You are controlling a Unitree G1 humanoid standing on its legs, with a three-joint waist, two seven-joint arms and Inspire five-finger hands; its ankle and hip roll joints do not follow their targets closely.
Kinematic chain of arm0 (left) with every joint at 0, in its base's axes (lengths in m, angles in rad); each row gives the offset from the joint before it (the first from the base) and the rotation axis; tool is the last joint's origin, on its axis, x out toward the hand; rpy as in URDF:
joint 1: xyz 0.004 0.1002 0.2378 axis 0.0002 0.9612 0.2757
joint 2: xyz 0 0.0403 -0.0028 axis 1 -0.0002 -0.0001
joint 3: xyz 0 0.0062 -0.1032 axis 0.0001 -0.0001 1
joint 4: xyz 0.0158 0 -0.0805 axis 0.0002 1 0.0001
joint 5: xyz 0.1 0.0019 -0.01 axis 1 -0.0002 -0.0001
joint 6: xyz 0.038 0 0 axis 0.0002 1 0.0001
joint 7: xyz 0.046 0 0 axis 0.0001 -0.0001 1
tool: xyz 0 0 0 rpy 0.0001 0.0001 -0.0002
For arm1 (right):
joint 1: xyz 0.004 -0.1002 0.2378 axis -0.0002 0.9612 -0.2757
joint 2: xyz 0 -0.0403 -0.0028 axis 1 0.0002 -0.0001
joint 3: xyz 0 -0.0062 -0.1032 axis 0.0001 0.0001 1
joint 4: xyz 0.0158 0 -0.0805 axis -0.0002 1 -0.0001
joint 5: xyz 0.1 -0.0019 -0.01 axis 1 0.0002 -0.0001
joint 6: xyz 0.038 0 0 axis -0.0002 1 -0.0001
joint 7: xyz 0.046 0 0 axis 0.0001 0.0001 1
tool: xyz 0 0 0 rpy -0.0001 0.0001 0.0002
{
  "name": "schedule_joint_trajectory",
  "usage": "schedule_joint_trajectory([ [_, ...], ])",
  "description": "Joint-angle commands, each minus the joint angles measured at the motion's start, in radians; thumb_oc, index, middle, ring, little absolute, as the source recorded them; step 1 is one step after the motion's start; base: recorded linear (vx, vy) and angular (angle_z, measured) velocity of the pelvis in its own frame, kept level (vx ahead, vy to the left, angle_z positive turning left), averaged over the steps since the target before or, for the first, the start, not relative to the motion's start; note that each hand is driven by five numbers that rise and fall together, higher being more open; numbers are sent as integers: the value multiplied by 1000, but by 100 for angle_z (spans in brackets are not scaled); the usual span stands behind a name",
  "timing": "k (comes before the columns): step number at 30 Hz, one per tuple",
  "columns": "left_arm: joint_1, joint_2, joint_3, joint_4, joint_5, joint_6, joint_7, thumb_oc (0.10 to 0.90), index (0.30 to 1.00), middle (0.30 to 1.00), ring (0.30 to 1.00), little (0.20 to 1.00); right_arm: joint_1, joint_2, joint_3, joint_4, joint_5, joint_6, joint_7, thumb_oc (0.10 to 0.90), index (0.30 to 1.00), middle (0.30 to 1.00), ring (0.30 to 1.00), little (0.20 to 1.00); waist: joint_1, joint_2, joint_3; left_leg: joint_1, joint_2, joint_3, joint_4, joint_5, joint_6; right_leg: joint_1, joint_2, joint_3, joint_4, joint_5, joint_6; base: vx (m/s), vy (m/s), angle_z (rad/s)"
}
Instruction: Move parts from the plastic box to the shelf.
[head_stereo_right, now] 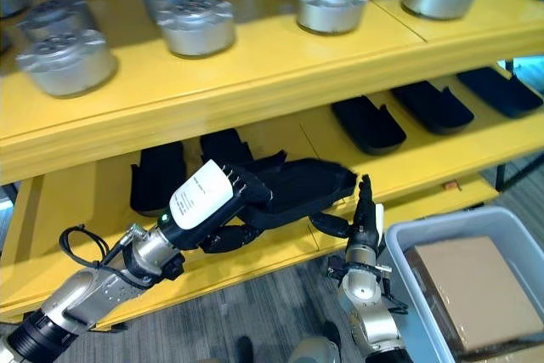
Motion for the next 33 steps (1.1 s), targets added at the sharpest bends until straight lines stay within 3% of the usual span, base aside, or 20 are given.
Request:
schedule_joint_trajectory([
  [1,-100,-65,126,-111,-40,-74,118,400,300,300,300,300,-108,-53,-46,-54,-8,-85,-12,900,1000,1000,1000,1000,20,6,-87,41,15,89,-57,-116,-27,16,211,-141,-58,40,-57,-99,139,13],
  [3,-111,-63,124,-111,-23,-68,136,400,300,300,300,300,-119,-59,-36,-41,-22,-100,-16,900,1000,1000,1000,1000,28,-1,-84,32,4,95,-57,-110,-21,12,227,-142,-36,40,-60,-46,94,-4],
  [7,-161,-60,90,-85,88,-37,248,400,300,300,300,300,-117,-78,-18,-49,-30,-103,-52,900,1000,1000,1000,1000,-11,-8,-70,40,-28,45,-57,-108,-14,19,315,-5,-103,16,-96,38,45,-17],
  [11,-159,-62,85,-75,166,-16,344,400,300,300,300,300,-92,-84,-35,-32,-20,-124,-48,900,1000,1000,1000,1000,-23,-9,-72,70,-42,55,-52,-119,-5,55,305,-4,-157,5,-104,116,-1,48],
  [13,-148,-58,98,-86,197,-4,386,400,300,300,300,300,-70,-92,-54,-34,-17,-137,-29,900,1000,1000,1000,1000,-31,-4,-69,77,-67,71,12,-157,0,69,302,-5,-171,-16,-110,112,3,26],
  [15,-140,-58,108,-104,210,24,406,400,300,300,300,300,-43,-112,-71,-48,-11,-135,-6,900,1000,1000,1000,1000,-39,-2,-63,42,-115,74,161,-209,-13,86,294,6,-181,-19,-118,44,48,16],
  [17,-146,-61,114,-110,227,34,437,400,300,300,300,300,-26,-131,-75,-63,-21,-134,-2,900,1000,1000,1000,1000,-45,-14,-52,-37,-123,89,356,-164,-59,103,273,18,-192,-12,-132,-17,76,10],
  [19,-157,-75,106,-105,245,68,464,400,300,300,300,300,-28,-143,-59,-47,-20,-137,-13,900,1000,1000,1000,1000,-47,-20,-39,-136,-73,90,517,-108,-131,135,256,21,-213,-23,-145,19,169,23],
  [20,-163,-76,109,-94,256,84,483,400,300,300,300,300,-34,-154,-59,-38,-11,-139,-16,900,1000,1000,1000,1000,-53,-31,-38,-158,27,110,504,-110,-143,144,235,7,-223,-24,-147,48,270,11],
  [21,-159,-74,112,-89,262,93,499,400,300,300,300,300,-36,-155,-62,-37,-9,-136,-12,900,1000,1000,1000,1000,-56,-30,-41,-137,85,112,429,-101,-150,145,233,8,-225,-27,-145,177,687,-4],
  [22,-136,-32,134,-81,258,112,544,400,300,300,300,300,-69,-173,-73,-5,-9,-126,14,900,1000,1000,1000,1000,-45,-33,-53,-81,262,58,38,13,-180,173,205,52,-266,-36,-136,174,651,-11],
  [24,-141,-24,139,-73,255,125,546,400,300,300,300,300,-80,-180,-71,4,-6,-125,14,900,1000,1000,1000,1000,-40,-33,-47,-94,304,37,9,65,-196,185,197,65,-276,-36,-140,63,541,-58],
  [26,-171,-2,128,-38,231,160,560,400,300,300,300,300,-93,-207,-87,18,7,-135,36,900,1000,1000,1000,1000,-59,-18,-44,-70,329,59,-43,73,-219,189,174,79,-285,-34,-125,-11,491,-62],
  [30,-187,-7,125,-1,221,169,546,400,300,300,300,300,-60,-201,-127,23,21,-131,81,900,1000,1000,1000,1000,-81,-1,-54,-5,313,126,-54,39,-233,182,125,54,-300,-7,-79,23,345,-28],
  [31,-167,-13,137,-3,224,161,541,400,300,300,300,300,-32,-185,-143,15,0,-130,93,900,1000,1000,1000,1000,-82,-2,-62,22,293,145,-56,16,-228,188,101,36,-320,15,-55,74,341,-22],
  [33,-145,-16,154,-8,226,157,534,400,300,300,300,300,-17,-175,-149,5,-15,-126,94,900,1000,1000,1000,1000,-79,-7,-66,33,277,151,-57,1,-221,195,86,28,-337,30,-41,62,208,-9],
])
